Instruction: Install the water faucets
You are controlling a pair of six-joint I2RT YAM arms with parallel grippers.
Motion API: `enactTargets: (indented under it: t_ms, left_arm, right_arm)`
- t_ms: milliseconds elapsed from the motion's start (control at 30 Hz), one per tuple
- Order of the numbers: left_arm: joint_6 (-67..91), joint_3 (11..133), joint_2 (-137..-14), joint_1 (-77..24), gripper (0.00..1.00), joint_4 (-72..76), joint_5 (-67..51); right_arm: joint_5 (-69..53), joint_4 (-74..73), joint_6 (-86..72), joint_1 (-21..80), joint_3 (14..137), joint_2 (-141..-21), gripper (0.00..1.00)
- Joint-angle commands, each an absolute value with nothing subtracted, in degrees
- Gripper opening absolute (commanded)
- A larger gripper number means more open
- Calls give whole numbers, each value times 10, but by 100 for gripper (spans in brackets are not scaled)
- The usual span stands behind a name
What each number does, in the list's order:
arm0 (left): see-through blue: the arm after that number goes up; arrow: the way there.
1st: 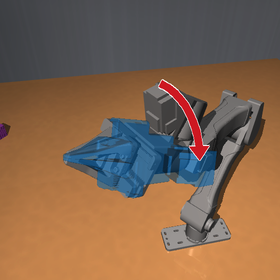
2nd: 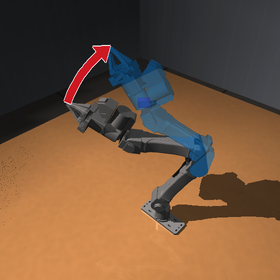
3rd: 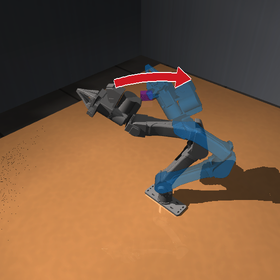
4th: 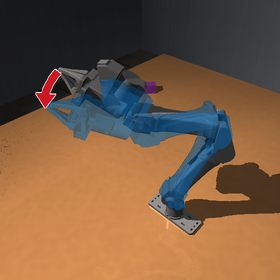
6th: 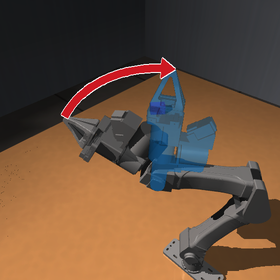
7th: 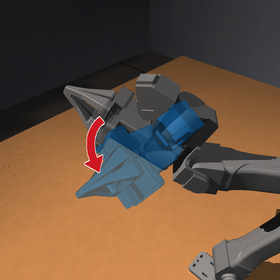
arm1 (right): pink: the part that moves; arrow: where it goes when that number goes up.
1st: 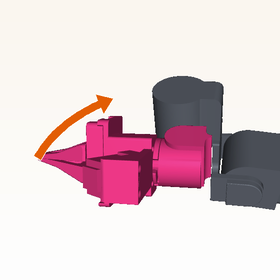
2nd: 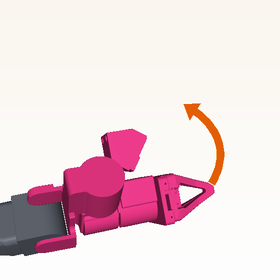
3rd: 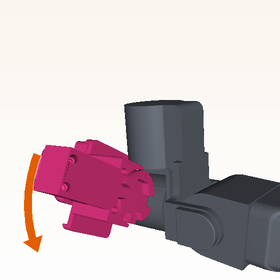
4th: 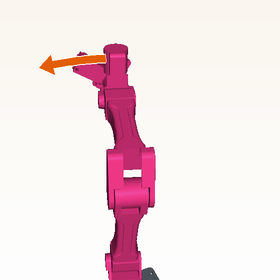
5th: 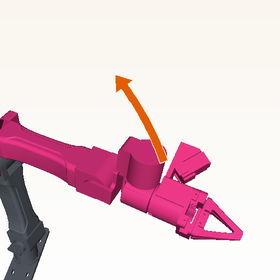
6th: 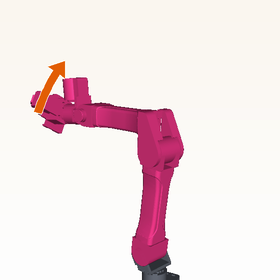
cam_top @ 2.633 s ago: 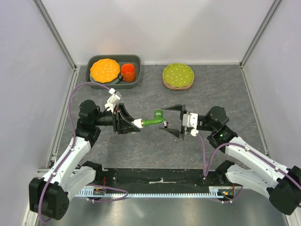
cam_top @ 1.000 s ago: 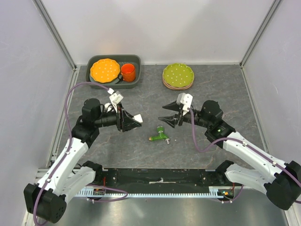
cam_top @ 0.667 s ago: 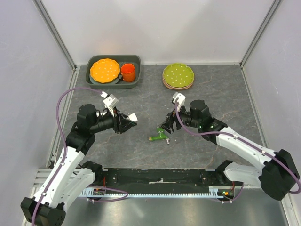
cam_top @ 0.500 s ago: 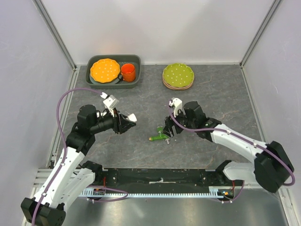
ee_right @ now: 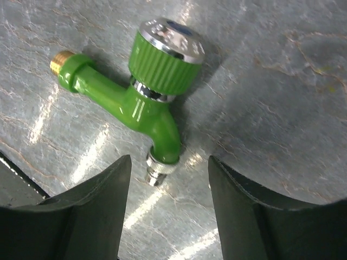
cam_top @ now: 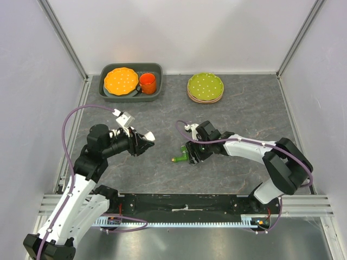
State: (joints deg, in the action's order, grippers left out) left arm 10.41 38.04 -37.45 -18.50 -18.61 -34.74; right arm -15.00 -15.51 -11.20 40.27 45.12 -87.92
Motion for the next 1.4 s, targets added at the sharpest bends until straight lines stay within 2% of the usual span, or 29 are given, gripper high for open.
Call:
enactTargets:
  t_ms: [0, 267, 367, 433, 467, 567, 733, 867, 967, 1167, 1367]
  left_arm:
    - [94, 378, -370, -185, 2, -180, -341]
    - [111, 368, -364, -185, 2, -159, -358]
    - [106, 367, -367, -185, 2, -156, -361]
    - [107, 367, -370, -186, 2, -145, -369]
    - [111, 367, -370, -186, 2, -140, -369]
    - [112, 365, -368, -185, 2, -114, -374]
    - [113, 343, -359, -186, 2, -46, -358]
    - [64, 373, -403, -185, 2, -54, -357]
    - [9, 405, -463, -184, 2, -47, -434]
    - [1, 496, -619, -178, 2, -35, -543]
    - [-82, 555, -685, -156, 2, -49, -616]
  right_arm:
    - [-106, -158, -139, 430, 500, -913, 64]
    - [-8, -232, -142, 474, 563, -967, 56]
    - [15, -243, -138, 478, 564, -975, 49]
    - [25, -245, -131, 479, 562, -975, 32]
    - [32, -243, -128, 479, 559, -973, 19]
    - [29, -235, -101, 479, 560, -966, 0]
    - [21, -207, -75, 455, 560, -930, 0]
    - [2, -166, -55, 413, 550, -884, 0]
    - [-14, -143, -38, 389, 551, -851, 0]
    - [-59, -35, -42, 356, 519, -812, 0]
    - [-119, 50, -44, 338, 477, -792, 0]
